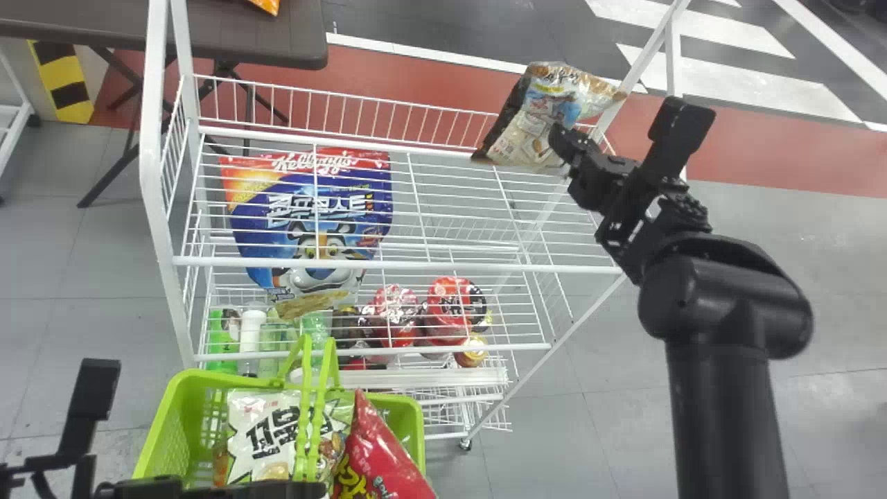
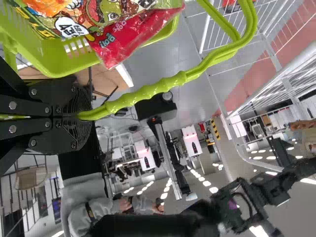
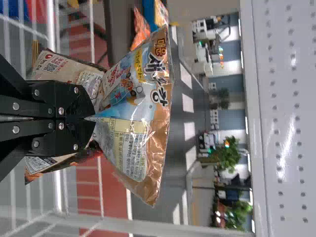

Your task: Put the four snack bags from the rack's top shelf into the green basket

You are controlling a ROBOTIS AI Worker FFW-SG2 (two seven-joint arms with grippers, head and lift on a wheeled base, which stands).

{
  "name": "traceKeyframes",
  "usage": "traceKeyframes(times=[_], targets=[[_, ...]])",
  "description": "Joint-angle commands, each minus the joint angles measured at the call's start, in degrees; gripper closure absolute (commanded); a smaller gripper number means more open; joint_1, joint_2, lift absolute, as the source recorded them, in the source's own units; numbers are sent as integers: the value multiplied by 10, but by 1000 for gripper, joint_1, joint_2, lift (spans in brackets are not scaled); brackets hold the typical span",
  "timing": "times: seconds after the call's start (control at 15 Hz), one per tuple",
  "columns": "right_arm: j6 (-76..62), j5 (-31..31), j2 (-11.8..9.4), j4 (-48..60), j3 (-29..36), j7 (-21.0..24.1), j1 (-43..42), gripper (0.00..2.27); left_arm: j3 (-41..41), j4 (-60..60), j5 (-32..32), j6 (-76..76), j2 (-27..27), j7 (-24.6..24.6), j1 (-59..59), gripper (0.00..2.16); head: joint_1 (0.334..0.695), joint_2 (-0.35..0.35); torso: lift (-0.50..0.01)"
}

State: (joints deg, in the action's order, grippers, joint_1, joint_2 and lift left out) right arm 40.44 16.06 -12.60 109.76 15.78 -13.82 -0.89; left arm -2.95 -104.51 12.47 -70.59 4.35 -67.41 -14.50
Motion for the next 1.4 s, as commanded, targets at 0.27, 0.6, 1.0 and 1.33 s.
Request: traceKeyframes(times=[0.27, 0.6, 1.0, 1.33], targets=[[435, 132, 59, 253, 35, 14, 172, 2108, 22, -5, 8, 3, 3, -3, 0, 2121, 695, -350, 0], [496, 281, 87, 170, 43, 58, 211, 2108, 22, -24, 26, 5, 0, -2, 0, 2125, 695, -344, 0], [496, 421, 93, -20, 47, 94, 151, 2108, 15, -35, 28, 5, 0, -7, -11, 2125, 695, -264, 0], [496, 397, 93, 17, 26, 156, 135, 2108, 18, -40, 33, 8, 1, -11, -16, 2125, 695, -226, 0]])
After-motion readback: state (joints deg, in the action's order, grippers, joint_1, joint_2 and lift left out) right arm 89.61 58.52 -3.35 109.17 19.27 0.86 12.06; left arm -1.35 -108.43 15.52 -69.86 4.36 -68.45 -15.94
